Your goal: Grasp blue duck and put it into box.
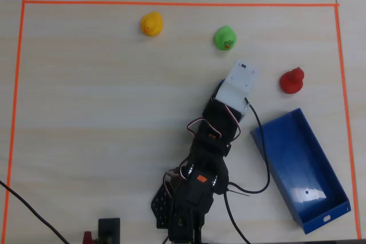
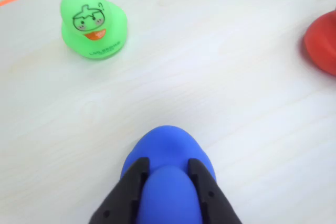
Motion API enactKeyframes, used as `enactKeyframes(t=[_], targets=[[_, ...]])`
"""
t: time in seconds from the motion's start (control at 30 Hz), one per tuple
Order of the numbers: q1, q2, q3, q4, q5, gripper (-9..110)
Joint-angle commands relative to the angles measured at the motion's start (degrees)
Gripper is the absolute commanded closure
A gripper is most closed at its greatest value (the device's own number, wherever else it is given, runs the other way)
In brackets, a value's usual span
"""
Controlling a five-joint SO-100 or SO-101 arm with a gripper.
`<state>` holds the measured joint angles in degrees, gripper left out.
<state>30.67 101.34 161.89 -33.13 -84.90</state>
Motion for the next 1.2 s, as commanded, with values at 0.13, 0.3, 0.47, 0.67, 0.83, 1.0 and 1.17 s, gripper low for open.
enactKeyframes(t=[0.13, 0.3, 0.47, 0.67, 0.83, 1.0, 1.17], targets=[[0.0, 4.31, 0.0, 0.7, 1.67, 101], [0.97, 10.02, -0.97, 3.6, 4.13, 101], [7.56, 18.54, -16.0, 25.58, 8.79, 101], [21.8, 20.57, -38.32, 51.24, 10.99, 101], [33.75, 24.79, -38.41, 54.76, 5.8, 101], [43.33, 35.51, -26.1, 53.88, -2.2, 101], [47.55, 44.65, -14.77, 53.26, -8.7, 101]])
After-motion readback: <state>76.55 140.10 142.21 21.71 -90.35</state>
